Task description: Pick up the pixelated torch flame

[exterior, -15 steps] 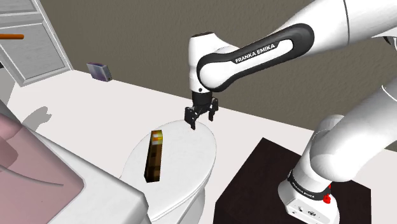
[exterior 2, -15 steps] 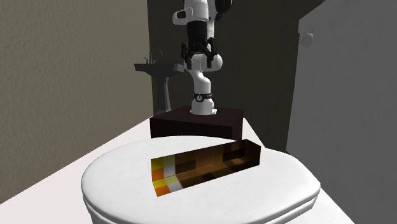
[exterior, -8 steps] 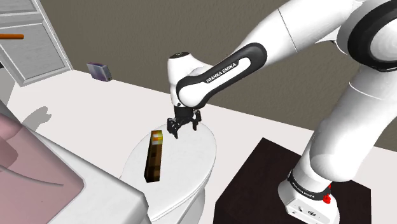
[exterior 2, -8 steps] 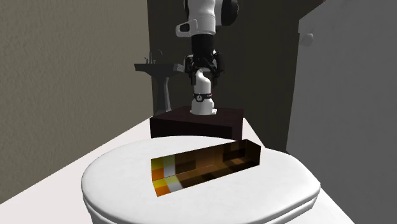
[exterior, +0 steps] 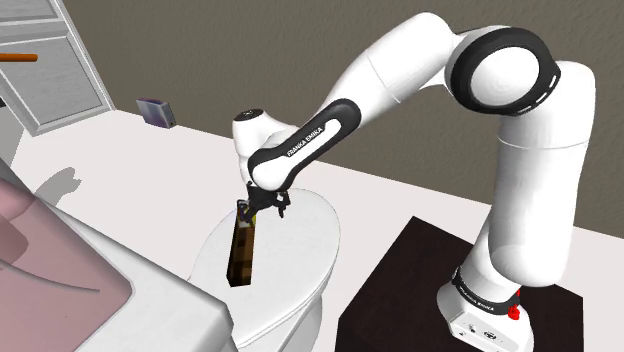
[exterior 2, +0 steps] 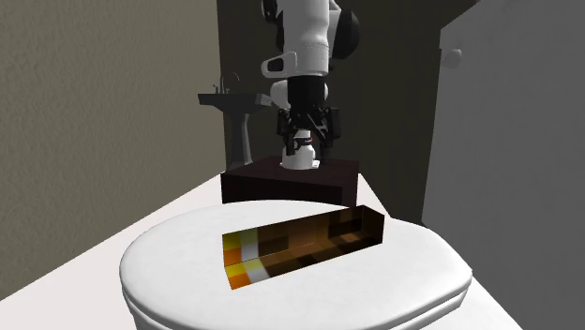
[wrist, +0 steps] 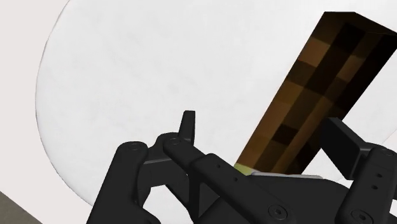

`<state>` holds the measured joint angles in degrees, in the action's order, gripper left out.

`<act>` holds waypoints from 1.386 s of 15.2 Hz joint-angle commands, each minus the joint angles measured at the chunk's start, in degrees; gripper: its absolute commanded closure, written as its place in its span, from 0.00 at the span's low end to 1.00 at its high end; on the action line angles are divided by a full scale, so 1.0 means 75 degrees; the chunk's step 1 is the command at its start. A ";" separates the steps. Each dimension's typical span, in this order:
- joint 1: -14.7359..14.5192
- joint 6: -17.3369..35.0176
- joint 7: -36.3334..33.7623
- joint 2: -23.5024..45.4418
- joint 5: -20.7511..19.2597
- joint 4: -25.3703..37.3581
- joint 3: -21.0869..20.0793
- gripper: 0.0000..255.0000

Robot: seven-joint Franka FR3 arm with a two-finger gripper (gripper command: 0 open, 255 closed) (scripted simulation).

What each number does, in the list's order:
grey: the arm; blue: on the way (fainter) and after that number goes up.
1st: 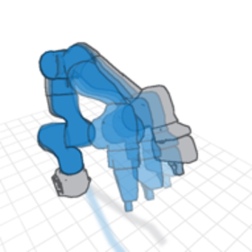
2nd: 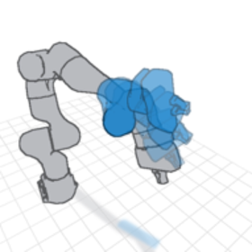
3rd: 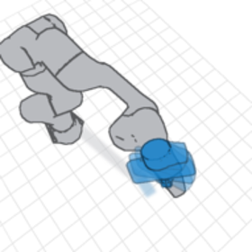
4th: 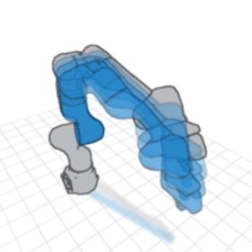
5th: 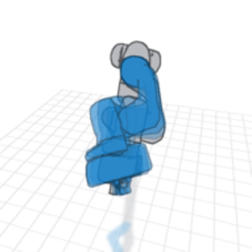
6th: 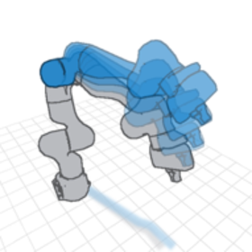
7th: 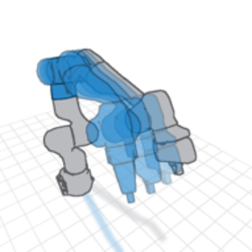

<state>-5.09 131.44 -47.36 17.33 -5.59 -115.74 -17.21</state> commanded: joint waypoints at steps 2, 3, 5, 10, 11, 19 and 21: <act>-0.0242 0.0081 -0.0502 0.0911 -0.0348 0.0807 0.0167 0.00; -0.0328 0.0079 -0.0645 0.1220 -0.0442 0.1114 0.0230 0.00; -0.0504 0.0043 -0.0898 0.1841 -0.0600 0.1767 0.0363 0.00; -0.0906 -0.0222 -0.1352 0.3374 -0.0822 0.3578 0.0674 0.00; -0.0915 -0.0160 -0.1360 0.3442 -0.0835 0.3582 0.0687 0.00; -0.0973 0.0230 -0.1412 0.3910 -0.0924 0.3660 0.0771 0.00; -0.0970 0.0229 -0.1408 0.3910 -0.0924 0.3660 0.0772 1.00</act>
<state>-12.36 133.08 -57.93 46.56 -12.50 -88.26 -11.45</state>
